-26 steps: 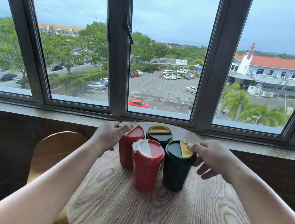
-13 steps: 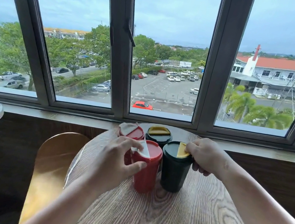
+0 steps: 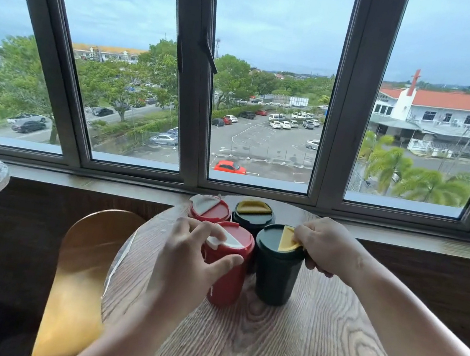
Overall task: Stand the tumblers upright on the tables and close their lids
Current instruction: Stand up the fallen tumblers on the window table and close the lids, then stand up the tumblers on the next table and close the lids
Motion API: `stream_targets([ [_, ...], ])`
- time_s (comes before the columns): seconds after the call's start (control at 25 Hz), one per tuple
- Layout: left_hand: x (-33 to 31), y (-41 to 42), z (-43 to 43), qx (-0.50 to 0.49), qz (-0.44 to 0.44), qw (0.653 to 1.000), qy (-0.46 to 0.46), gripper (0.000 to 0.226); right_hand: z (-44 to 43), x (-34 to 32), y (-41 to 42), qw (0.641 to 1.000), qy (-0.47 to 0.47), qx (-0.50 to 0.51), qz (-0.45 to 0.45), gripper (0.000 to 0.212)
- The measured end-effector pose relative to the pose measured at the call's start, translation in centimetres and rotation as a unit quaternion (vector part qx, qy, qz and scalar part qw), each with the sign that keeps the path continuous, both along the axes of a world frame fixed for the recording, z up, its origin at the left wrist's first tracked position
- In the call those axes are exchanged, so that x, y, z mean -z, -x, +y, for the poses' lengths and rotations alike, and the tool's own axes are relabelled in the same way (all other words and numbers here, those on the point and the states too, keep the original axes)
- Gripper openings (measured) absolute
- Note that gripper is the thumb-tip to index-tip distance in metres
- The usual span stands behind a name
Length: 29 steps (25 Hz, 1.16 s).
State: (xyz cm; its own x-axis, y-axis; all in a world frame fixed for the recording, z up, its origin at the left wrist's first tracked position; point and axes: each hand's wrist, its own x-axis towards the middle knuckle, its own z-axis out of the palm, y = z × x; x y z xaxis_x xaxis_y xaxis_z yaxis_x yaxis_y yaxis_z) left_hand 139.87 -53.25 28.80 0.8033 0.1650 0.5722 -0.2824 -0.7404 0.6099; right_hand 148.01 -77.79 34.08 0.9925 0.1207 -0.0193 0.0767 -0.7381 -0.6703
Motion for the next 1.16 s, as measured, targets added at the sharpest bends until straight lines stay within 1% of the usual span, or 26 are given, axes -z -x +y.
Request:
stream_targets([
  [0.12,0.5,-0.1,-0.5,0.0,-0.013,1.0,0.001,0.041,0.1,-0.2,0.1,1.0,-0.003,0.0,-0.002,0.038],
  [0.24,0.7,-0.2,-0.8,-0.013,-0.008,0.999,-0.028,0.044,-0.2,0.0,-0.1,1.0,-0.012,0.01,0.007,0.039],
  [0.4,0.2,-0.3,-0.5,-0.036,0.024,0.996,-0.077,0.059,-0.4,0.1,-0.3,0.999,-0.015,0.008,0.034,0.046],
  [0.52,-0.4,0.1,-0.1,-0.027,0.05,0.995,-0.087,0.069,-0.7,-0.1,-0.3,0.999,-0.001,0.006,0.041,0.054],
  [0.6,-1.1,0.4,0.3,-0.017,0.062,0.995,-0.082,0.073,-0.8,-0.5,-0.4,0.999,0.03,0.009,0.013,0.062],
  [0.68,-2.1,0.5,1.0,-0.007,0.066,0.996,-0.059,0.071,-0.9,-1.2,-0.6,0.997,0.06,0.01,-0.044,0.067],
  [0.76,-3.2,0.0,2.1,-0.001,0.06,0.998,-0.031,0.066,-0.7,-2.4,-0.9,0.991,0.079,0.004,-0.104,0.067],
  [0.84,-4.4,-0.6,3.5,-0.006,0.052,0.999,-0.001,0.061,0.1,-3.8,-1.1,0.985,0.088,-0.011,-0.15,0.059],
  [0.96,-6.5,-0.9,5.9,-0.013,0.046,0.998,0.031,0.056,3.0,-5.7,-1.5,0.976,0.065,-0.051,-0.199,0.049],
  [1.08,-8.4,0.1,9.1,-0.033,0.043,0.998,0.02,0.052,7.8,-6.8,-1.1,0.969,0.02,-0.103,-0.225,0.047],
  [1.16,-9.4,1.0,11.9,-0.047,0.041,0.998,0.024,0.048,11.7,-7.1,-0.5,0.963,0.006,-0.136,-0.235,0.049],
])
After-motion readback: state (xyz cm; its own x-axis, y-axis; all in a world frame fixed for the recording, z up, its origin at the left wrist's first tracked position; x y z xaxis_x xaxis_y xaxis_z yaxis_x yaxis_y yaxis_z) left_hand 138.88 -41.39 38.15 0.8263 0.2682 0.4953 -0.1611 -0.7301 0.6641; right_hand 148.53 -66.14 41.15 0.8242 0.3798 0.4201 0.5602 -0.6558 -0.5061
